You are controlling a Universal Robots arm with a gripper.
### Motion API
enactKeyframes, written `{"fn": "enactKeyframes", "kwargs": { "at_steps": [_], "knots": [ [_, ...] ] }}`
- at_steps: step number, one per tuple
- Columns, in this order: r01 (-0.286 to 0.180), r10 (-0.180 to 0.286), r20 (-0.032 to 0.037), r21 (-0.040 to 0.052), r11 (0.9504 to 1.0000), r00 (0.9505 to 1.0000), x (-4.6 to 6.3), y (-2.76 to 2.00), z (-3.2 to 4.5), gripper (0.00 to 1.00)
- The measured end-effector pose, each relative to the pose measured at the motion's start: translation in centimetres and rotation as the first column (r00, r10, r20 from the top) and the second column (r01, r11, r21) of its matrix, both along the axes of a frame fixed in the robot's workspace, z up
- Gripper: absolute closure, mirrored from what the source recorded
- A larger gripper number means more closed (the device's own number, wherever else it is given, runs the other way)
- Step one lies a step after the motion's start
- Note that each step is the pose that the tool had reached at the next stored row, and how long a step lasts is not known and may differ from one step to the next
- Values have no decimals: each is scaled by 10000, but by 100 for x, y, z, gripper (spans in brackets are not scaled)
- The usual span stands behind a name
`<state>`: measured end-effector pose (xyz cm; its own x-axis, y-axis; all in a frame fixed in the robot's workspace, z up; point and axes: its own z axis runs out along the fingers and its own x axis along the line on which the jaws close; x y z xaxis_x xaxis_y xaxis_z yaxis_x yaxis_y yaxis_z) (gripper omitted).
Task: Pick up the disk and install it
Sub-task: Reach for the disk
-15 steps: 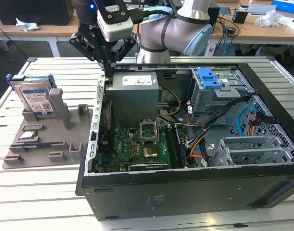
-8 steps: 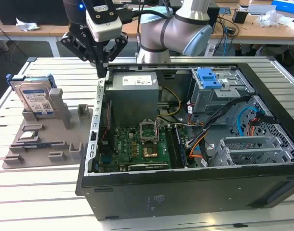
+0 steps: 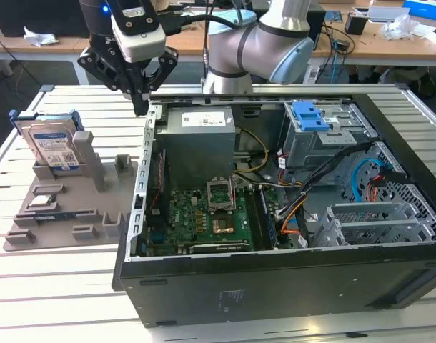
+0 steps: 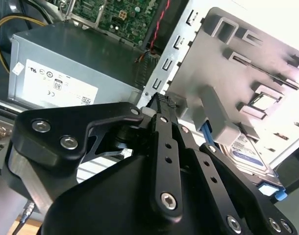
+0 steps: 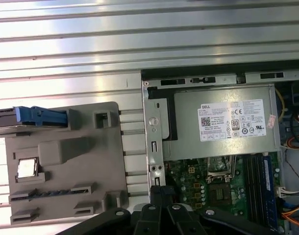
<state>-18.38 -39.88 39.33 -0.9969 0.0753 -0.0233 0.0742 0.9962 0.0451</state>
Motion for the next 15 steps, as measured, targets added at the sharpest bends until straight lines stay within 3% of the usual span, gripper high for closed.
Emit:
{"fn": "enactKeyframes", "kwargs": {
  "at_steps": [15],
  "knots": [
    [1,-1,0,0,10000,10000,-292,0,0,89]
  ]
}}
